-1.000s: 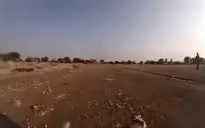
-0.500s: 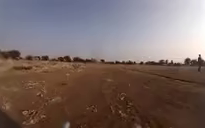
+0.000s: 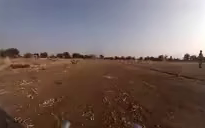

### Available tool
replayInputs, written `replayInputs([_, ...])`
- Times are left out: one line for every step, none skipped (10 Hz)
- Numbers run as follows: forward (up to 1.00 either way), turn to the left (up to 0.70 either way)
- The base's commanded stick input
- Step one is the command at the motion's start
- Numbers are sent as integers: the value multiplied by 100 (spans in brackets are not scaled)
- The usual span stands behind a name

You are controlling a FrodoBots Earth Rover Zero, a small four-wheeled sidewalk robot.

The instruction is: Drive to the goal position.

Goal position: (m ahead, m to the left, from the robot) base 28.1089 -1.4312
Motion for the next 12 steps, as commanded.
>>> replayInputs([50,0])
replayInputs([50,0])
replayInputs([50,0])
replayInputs([50,0])
replayInputs([50,0])
replayInputs([50,0])
replayInputs([50,0])
replayInputs([50,0])
replayInputs([50,0])
replayInputs([50,0])
replayInputs([50,0])
replayInputs([50,0])
